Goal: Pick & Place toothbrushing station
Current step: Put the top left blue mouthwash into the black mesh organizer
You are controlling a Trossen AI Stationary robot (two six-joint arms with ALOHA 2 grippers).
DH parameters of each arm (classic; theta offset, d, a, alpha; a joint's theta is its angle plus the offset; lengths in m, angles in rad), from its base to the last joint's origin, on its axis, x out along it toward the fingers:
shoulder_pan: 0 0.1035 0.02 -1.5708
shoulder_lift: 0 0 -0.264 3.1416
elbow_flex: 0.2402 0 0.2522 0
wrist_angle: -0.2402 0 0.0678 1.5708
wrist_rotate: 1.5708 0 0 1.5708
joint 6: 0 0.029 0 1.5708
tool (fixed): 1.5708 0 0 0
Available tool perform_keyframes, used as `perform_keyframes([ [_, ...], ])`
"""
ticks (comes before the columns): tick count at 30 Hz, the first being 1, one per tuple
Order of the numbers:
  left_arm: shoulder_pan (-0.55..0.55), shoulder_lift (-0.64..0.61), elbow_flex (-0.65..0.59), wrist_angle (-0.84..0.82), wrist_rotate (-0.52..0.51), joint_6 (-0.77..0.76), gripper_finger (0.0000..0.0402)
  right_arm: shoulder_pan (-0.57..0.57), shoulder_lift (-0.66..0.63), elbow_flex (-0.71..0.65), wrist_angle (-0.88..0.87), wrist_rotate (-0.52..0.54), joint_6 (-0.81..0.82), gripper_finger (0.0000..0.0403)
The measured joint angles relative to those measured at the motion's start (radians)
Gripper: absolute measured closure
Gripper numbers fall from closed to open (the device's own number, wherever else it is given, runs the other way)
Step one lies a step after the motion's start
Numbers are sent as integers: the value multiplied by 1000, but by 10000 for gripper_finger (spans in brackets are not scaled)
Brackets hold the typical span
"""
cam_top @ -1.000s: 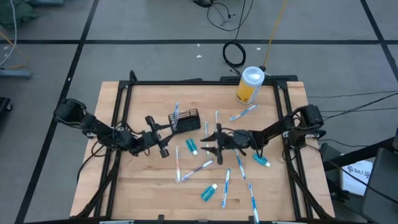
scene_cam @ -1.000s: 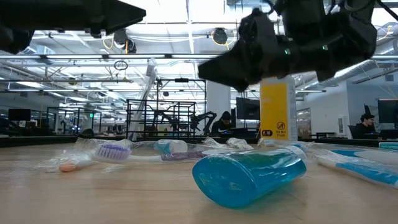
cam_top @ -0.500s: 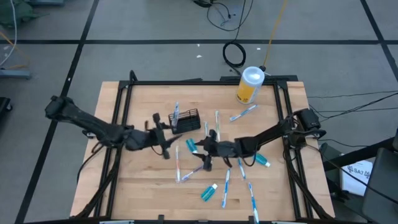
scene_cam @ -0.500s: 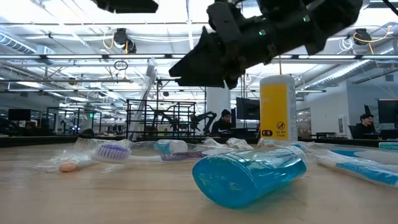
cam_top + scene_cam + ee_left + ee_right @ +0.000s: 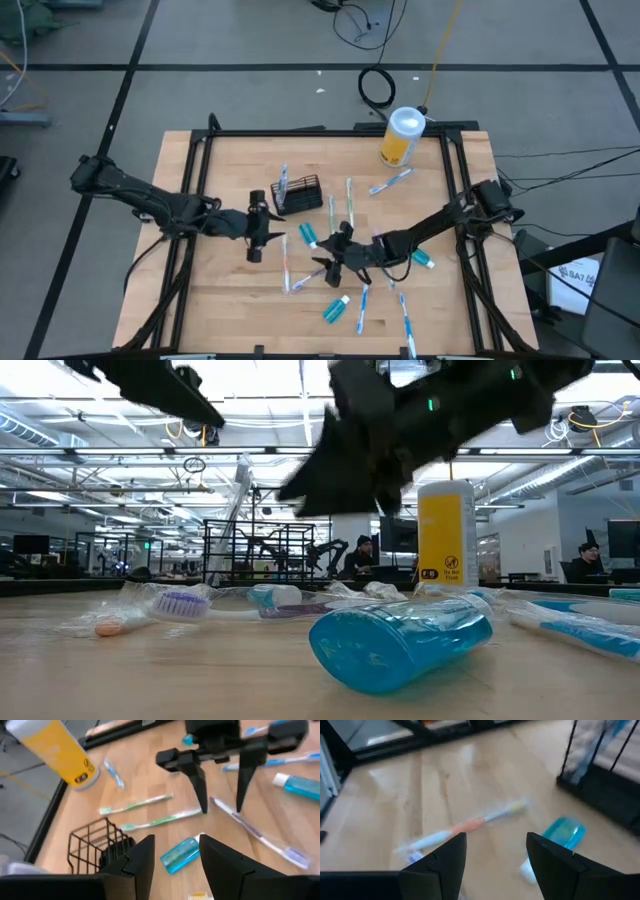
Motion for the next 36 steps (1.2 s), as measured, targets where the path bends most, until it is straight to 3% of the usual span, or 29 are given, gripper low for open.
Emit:
perform_keyframes([
  [8,5,121,-103,153,28,-46,241,-14,111,-3,41,28,41,204],
  [14,5,197,-111,227,28,-37,241,-34,133,-2,76,70,48,204],
  [22,5,203,-111,252,35,-11,241,-57,193,10,182,27,90,204],
  [30,5,202,-111,254,69,2,240,-54,210,4,91,113,60,204],
  [36,7,202,-111,255,70,0,241,-67,208,6,84,101,70,204],
])
